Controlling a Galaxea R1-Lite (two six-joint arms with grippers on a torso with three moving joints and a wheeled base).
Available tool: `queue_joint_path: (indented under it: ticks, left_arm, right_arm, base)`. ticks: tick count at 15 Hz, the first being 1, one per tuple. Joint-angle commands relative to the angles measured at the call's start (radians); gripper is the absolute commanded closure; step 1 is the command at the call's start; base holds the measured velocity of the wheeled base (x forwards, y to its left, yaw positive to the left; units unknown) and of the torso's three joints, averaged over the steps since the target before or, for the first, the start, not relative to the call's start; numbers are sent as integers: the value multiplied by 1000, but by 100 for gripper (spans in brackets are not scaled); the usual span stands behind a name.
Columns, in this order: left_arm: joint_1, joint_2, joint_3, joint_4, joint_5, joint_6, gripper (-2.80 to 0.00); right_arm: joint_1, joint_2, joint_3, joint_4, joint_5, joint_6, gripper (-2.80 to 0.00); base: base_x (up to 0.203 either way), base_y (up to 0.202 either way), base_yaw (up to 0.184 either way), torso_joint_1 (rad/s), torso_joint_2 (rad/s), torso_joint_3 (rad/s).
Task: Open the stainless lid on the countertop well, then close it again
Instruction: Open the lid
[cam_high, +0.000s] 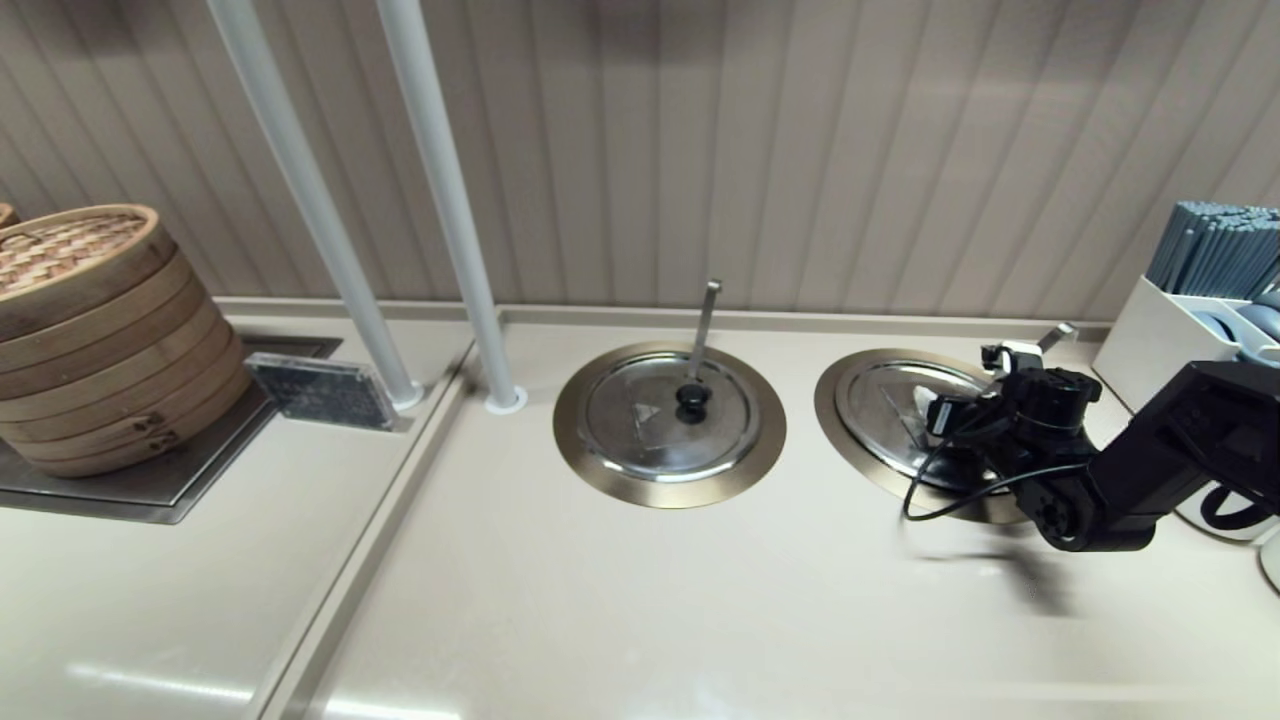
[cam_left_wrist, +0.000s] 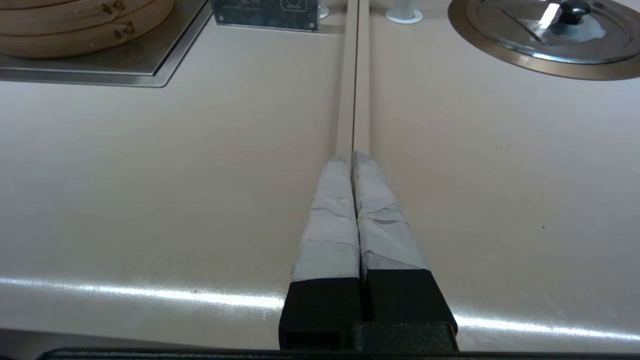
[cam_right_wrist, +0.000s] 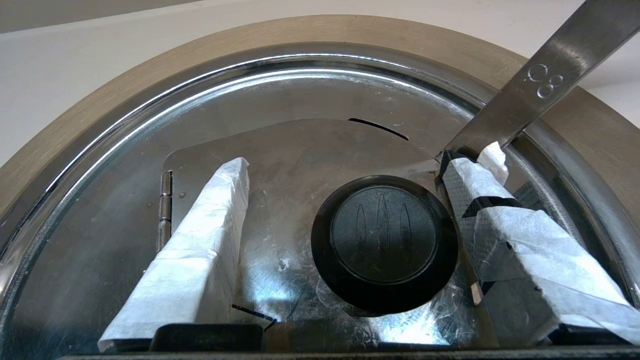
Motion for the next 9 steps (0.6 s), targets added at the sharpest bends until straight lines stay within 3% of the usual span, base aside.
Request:
queue_joint_path:
  ticks: [1, 9]
  left_arm:
    - [0, 0, -1, 1, 0, 0, 0]
    - [0, 0, -1, 1, 0, 0, 0]
  right_arm:
    - [1, -2, 0, -6, 1, 0, -280]
    - [12, -24, 3, -6, 0, 11, -280]
  base:
    - [0, 0, 0, 0, 0, 0]
    - [0, 0, 0, 0, 0, 0]
